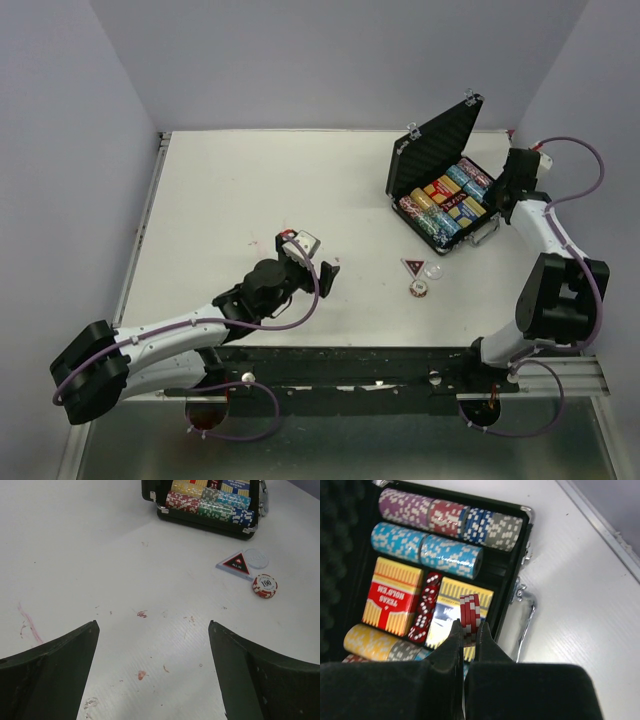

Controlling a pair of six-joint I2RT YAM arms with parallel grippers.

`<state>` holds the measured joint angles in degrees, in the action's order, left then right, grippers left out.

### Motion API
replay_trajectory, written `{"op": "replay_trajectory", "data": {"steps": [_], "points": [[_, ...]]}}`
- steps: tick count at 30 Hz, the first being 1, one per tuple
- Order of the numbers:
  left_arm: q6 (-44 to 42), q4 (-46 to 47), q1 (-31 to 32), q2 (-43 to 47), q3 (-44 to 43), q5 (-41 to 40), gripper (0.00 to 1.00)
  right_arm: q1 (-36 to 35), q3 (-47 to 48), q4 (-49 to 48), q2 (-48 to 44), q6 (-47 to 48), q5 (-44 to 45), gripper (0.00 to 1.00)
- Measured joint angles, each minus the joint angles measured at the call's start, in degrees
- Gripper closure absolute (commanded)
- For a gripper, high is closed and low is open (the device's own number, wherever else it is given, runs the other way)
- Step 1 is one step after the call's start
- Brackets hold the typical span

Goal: Pack up texas hold em set

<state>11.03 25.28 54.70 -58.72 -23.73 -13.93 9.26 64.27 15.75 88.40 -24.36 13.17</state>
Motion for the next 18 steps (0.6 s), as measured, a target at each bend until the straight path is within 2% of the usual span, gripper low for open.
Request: {"op": "replay_trajectory", "data": {"steps": [18], "points": [[0.22, -1.44, 0.0, -2.4, 0.09, -2.69, 0.01, 2.47, 6.36, -3.56, 13.86, 1.18, 2.47, 0.99]]}}
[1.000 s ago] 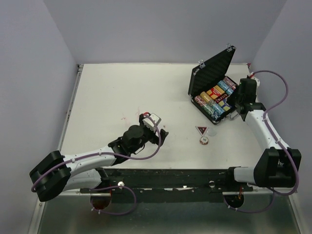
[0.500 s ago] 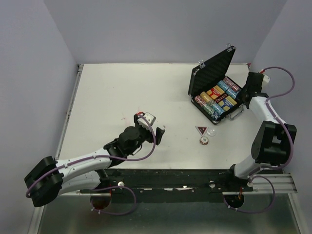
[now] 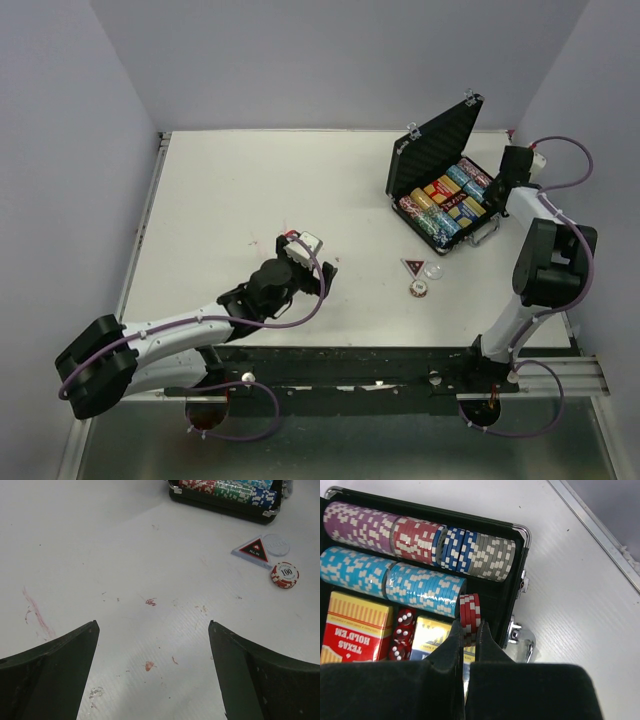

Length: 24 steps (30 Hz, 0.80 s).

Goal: Pack up texas hold em set

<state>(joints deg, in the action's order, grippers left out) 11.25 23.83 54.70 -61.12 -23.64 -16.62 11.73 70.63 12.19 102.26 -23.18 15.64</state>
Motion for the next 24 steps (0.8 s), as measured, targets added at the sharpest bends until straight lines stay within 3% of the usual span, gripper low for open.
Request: {"op": "replay_trajectory", "data": {"steps": [17, 24], "points": [[0.0, 0.02, 0.0, -3.13, -0.35, -0.52, 0.01, 0.02, 2.62, -1.27, 6.95, -0.31, 0.11, 0.99], [0.0, 0.02, 0.0, -3.41, -0.37, -0.52, 0.01, 0.02, 2.69, -1.86, 6.95, -1.55, -0.72, 0.87]]}}
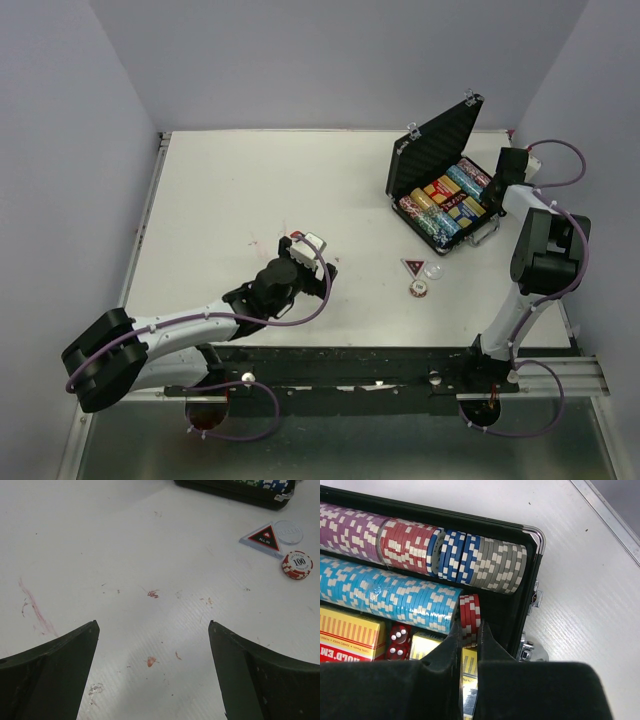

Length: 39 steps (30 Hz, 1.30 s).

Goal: Pack up texas hold em set

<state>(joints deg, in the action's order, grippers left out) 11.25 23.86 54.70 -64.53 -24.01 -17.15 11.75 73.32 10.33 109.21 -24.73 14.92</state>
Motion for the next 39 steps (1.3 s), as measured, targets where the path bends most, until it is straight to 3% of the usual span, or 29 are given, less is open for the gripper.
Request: {"op": "replay_trajectory", "data": {"steps": [20, 29, 32, 34, 37, 39], "points": [[0.0, -0.04, 0.0, -0.9, -0.87, 0.0, 0.01, 0.0, -0.79, -1.75, -0.2, -2.27, 0.04, 0.66], [0.0, -0.04, 0.0, -1.09, -1.03, 0.0, 0.01, 0.0, -1.68, -3.72, -1.07, -2.29, 0.02, 0.65], [0.0, -0.07, 0.0, -1.16, -1.05, 0.0, 0.01, 0.0, -2.56, -4.83, -1.55, -2.32, -0.02, 0.61], [0.0, -0.04, 0.0, -1.18, -1.07, 0.0, 0.01, -0.02, -3.34, -5.11, -2.16, -2.34, -0.04, 0.52], [0.0, -0.04, 0.0, -1.2, -1.07, 0.0, 0.01, 0.0, -4.31, -5.86, -3.3, -2.45, -0.04, 0.45], [0.0, -0.04, 0.0, -1.22, -1.09, 0.0, 0.01, 0.11, -4.42, -6.21, -3.72, -2.49, -0.07, 0.45]]}}
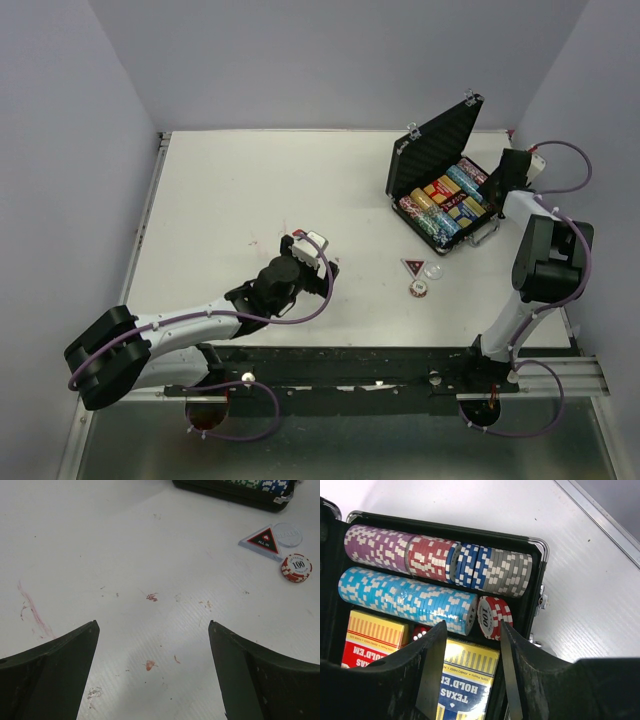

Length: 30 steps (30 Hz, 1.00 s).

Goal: Pack up texas hold em set

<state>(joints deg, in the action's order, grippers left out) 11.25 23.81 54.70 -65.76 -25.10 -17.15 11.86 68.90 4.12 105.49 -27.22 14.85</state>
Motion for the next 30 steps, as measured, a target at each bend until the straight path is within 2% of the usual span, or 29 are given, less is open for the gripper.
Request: {"op": "replay_trajectory", "data": {"steps": [4, 14, 30], "points": [[0.0, -0.07, 0.0, -0.04, -0.33, 0.02, 0.01, 0.17, 0.0, -0.68, -0.09, 0.0, -0.94, 0.43], [0.0, -0.07, 0.0, -0.04, -0.46, 0.02, 0.01, 1.95, -0.07, -0.83, -0.09, -0.72, -2.27, 0.2], [0.0, -0.07, 0.0, -0.04, -0.48, 0.02, 0.01, 4.37, -1.9, -4.68, 0.22, -0.11, -12.66, 0.21]]}}
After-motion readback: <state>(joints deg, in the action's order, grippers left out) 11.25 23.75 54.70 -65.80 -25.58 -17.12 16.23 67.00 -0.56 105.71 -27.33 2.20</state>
